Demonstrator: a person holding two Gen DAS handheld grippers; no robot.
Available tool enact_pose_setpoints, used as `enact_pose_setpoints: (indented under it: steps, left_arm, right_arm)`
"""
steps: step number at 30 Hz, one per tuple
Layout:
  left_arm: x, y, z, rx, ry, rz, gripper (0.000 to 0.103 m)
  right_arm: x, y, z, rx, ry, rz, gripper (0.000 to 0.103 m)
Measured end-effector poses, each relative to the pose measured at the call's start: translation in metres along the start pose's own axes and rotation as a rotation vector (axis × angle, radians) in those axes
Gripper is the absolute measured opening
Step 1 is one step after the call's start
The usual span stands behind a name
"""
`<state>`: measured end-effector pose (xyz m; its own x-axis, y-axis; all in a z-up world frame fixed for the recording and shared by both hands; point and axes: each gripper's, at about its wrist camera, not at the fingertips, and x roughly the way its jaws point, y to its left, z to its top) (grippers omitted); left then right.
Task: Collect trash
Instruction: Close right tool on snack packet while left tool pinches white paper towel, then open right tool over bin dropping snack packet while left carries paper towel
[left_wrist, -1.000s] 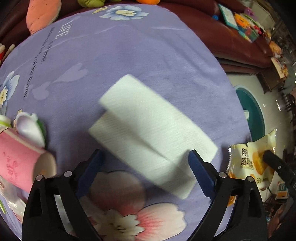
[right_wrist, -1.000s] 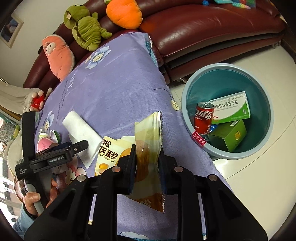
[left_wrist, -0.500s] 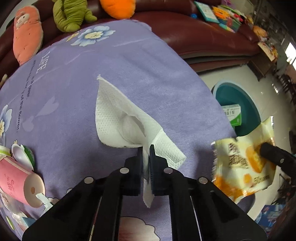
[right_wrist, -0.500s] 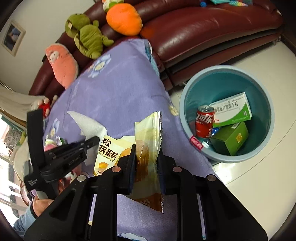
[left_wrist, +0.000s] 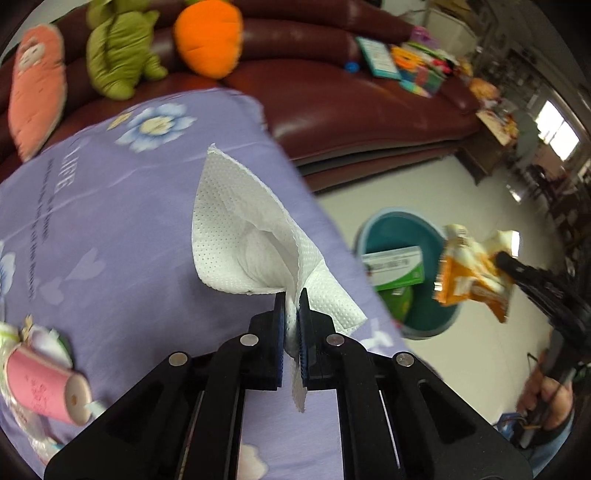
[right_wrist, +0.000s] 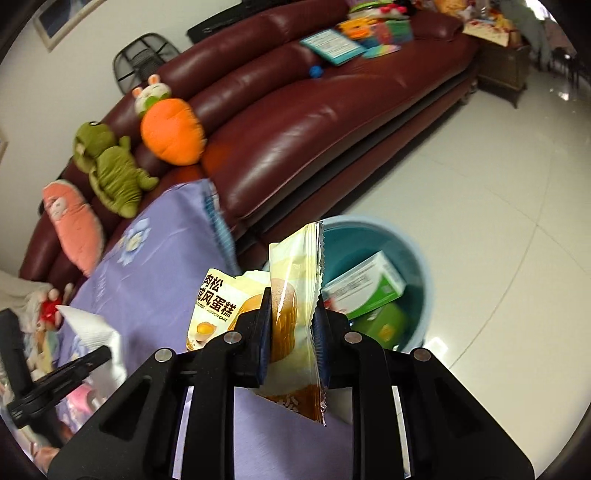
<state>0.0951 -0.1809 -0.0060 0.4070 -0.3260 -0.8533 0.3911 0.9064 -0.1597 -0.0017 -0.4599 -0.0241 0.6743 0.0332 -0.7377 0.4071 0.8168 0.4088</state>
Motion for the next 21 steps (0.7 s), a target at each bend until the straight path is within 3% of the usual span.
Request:
enact_pose_setpoints:
  steps: [3, 7, 9, 21]
  left_arm:
    - [0.005, -0.016, 0.006, 0.034, 0.002, -0.018, 0.007]
    - [0.019, -0.035, 0.013, 0.069, 0.024, -0.038, 0.007]
    - [0.026, -0.045, 0.016, 0.092, 0.032, -0.042, 0.007]
    - [0.062, -0.085, 0.022, 0.163, 0.091, -0.083, 0.007]
  right_arm:
    - [0.012, -0.003, 0.003, -0.012, 0.013, -0.020, 0.022]
    - [0.039, -0.001, 0.005, -0.043, 0.065, -0.015, 0.041]
    - [0.050, -0.005, 0.004, -0.027, 0.084, -0.020, 0.042]
    - [0.042, -0.047, 0.002, 0.050, 0.085, -0.039, 0.067]
